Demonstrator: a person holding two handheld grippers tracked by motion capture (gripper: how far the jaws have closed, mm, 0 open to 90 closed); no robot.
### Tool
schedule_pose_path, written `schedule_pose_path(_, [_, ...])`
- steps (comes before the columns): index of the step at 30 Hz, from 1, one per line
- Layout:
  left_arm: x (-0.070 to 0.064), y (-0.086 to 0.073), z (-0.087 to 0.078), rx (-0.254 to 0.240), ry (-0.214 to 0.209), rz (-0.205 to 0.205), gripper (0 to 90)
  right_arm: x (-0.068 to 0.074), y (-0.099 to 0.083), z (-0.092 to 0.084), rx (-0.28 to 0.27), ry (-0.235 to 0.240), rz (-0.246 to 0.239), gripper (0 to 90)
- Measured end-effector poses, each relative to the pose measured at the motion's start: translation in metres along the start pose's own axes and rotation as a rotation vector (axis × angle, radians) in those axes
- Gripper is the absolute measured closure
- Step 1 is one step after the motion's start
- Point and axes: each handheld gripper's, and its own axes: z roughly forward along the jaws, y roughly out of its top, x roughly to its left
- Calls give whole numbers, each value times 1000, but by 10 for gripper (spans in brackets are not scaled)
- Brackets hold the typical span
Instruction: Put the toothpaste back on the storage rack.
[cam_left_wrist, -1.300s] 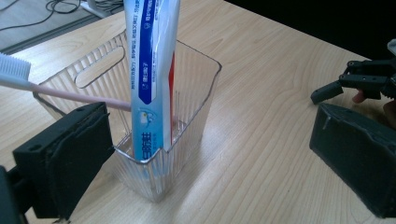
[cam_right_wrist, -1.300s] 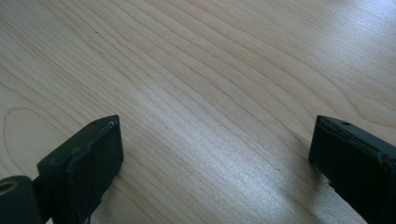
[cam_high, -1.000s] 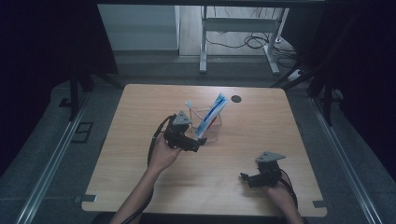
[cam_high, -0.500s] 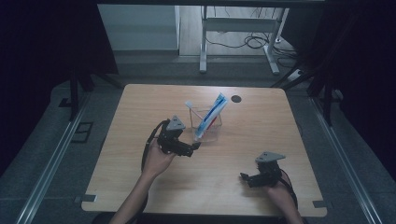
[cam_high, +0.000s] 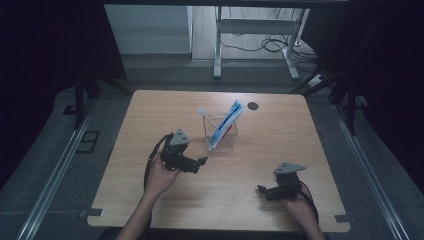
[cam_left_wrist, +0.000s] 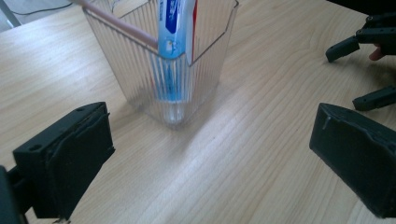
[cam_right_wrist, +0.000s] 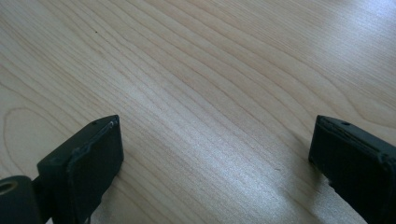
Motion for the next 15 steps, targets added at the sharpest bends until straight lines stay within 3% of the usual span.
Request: schedule_pose_path(15, [1,-24,-16,8,18,-33,0,0,0,0,-1,-1,-3,29])
